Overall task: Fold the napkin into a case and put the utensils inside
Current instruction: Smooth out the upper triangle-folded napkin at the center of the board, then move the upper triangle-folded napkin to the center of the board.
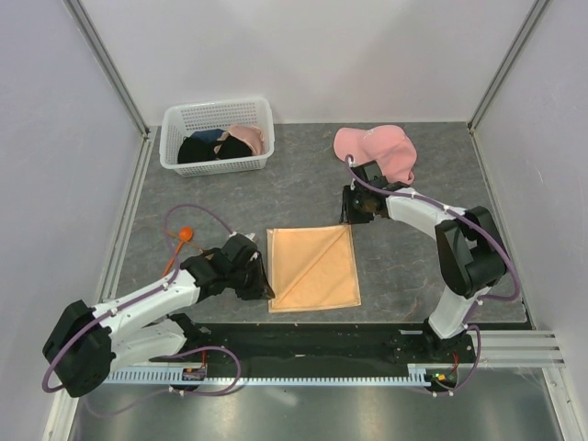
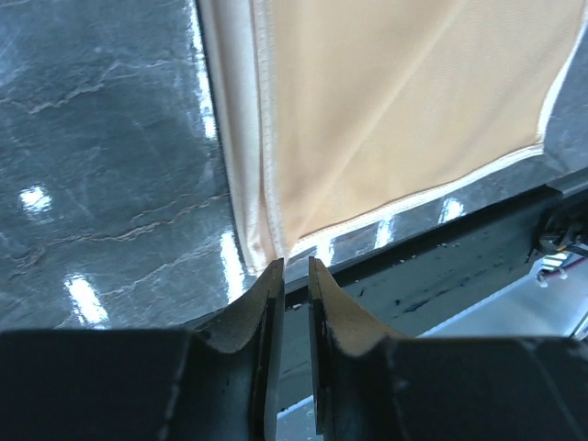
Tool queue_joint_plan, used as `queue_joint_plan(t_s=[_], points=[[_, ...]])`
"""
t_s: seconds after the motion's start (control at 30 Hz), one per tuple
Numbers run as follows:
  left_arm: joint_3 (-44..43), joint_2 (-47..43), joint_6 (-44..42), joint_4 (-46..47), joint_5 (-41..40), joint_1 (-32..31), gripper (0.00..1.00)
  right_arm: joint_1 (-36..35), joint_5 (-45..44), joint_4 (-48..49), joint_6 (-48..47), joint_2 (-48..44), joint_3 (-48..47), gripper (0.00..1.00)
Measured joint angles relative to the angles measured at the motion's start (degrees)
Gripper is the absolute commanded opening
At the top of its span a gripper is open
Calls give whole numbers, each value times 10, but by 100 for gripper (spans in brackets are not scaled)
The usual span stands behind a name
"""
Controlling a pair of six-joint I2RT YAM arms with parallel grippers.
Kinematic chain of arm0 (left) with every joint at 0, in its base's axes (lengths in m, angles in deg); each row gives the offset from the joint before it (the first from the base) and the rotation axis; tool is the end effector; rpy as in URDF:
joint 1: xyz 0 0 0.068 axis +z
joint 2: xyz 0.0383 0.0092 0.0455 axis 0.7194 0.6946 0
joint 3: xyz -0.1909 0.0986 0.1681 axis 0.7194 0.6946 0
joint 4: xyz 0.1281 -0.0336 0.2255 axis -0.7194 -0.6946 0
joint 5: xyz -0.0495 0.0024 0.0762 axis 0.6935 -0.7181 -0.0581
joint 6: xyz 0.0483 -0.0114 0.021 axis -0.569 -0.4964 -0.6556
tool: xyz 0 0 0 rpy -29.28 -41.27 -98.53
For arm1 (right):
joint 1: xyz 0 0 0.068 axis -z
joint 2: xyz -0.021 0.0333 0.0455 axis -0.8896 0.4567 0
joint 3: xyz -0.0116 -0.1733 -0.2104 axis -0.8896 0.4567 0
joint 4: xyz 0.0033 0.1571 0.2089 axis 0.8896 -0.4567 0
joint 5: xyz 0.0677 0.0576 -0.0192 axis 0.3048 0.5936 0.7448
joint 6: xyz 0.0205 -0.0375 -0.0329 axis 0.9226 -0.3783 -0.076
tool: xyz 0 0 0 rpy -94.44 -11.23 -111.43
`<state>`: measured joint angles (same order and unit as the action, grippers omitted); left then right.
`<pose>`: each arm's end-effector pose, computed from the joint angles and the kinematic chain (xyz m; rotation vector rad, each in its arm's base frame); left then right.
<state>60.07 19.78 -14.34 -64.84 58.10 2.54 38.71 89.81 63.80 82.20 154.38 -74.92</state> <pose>0.1304 -0.1314 0.1764 -0.1177 2.7820 -0.7366 0.3295 0.1518 0.1792 -0.0770 2.6293 0.4377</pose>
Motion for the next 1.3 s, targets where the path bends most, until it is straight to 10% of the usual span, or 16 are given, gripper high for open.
queue_joint_plan(t_s=[0.53, 0.93, 1.3], points=[[55, 56, 5, 74, 33, 0, 22, 0, 54, 61, 27, 3, 51, 36], [17, -47, 5, -6, -19, 6, 53, 0, 51, 50, 16, 8, 31, 50], [-208, 226, -83, -7, -64, 140, 52, -56, 24, -11, 26, -108, 12, 55]])
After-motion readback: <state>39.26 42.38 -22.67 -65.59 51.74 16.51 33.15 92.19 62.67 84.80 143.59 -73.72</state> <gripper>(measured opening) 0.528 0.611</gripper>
